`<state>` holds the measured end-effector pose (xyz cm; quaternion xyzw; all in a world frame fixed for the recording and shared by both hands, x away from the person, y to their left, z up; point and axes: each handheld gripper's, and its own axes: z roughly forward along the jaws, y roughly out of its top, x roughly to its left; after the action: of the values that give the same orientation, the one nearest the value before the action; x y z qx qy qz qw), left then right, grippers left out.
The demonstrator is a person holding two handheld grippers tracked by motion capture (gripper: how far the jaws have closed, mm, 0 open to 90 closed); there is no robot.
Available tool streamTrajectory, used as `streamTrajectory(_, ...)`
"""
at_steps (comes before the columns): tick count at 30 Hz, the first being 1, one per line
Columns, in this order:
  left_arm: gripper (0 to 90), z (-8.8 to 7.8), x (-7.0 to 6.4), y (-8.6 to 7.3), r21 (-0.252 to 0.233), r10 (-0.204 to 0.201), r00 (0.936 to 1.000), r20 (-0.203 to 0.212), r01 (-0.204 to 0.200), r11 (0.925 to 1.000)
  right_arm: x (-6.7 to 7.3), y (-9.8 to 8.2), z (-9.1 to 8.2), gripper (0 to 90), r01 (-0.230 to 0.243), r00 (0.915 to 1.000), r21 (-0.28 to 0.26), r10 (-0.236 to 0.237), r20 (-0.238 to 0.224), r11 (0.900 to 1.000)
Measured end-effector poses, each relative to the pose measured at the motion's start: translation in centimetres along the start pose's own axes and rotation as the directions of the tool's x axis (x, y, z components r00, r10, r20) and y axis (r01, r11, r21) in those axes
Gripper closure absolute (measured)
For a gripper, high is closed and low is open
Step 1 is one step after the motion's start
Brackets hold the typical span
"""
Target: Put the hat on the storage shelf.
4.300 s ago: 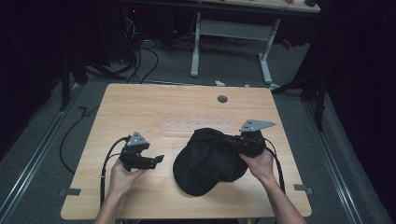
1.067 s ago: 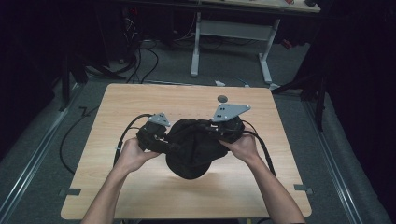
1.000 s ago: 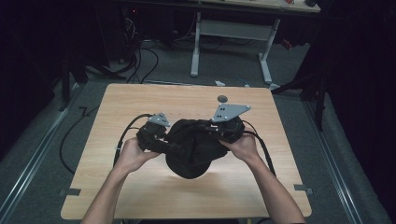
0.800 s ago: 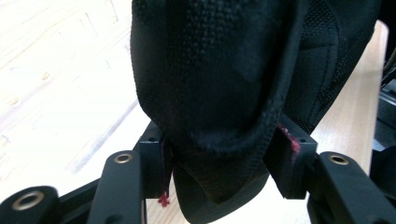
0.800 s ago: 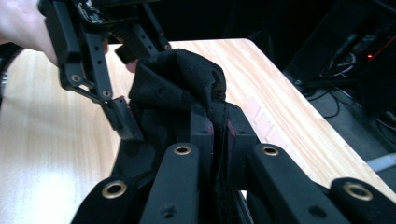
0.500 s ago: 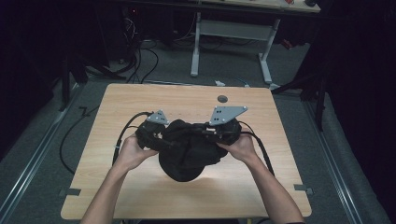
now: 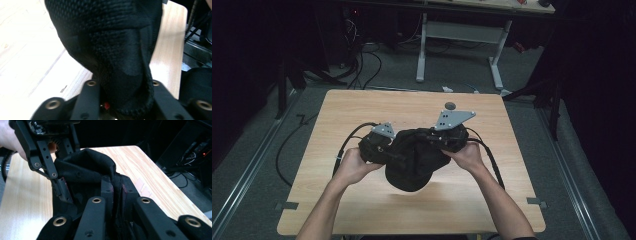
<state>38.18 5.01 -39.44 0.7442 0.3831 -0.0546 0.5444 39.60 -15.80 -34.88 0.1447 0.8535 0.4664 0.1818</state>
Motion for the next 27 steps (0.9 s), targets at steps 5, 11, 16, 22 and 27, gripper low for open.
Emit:
streamTrajectory(5, 84.2, -0.5, -0.1, 0.0, -0.010, -0.008, 0.9998, 0.016, 0.008, 0.9999, -0.1, 0.2, -0.1, 80.6, -0.005, 0.9998, -0.016, 0.004, -0.017, 1.000)
streamTrajectory(11, 86.7, -1.1, 0.3, 0.2, -0.047, -0.041, 0.9991, -0.006, 0.041, 0.9981, -0.3, 0.0, -0.4, 63.6, -0.050, 0.9981, -0.024, 0.049, -0.036, 0.998)
streamTrajectory(16, 87.1, -1.3, 0.5, 0.3, -0.057, -0.052, 0.9983, -0.025, 0.051, 0.9971, -0.4, -0.5, -0.7, 49.7, -0.085, 0.9961, -0.021, 0.085, -0.024, 0.996)
streamTrajectory(22, 87.1, -2.6, 0.8, 0.7, -0.116, -0.085, 0.9960, -0.029, 0.081, 0.9900, -0.2, -1.1, -1.8, 42.0, -0.110, 0.9938, -0.020, 0.110, 0.018, 0.994)
streamTrajectory(27, 87.0, -2.9, 1.1, 1.0, -0.145, -0.103, 0.9936, -0.046, 0.096, 0.9848, -0.3, -2.9, -4.0, 40.3, -0.193, 0.9792, -0.063, 0.197, 0.050, 0.979)
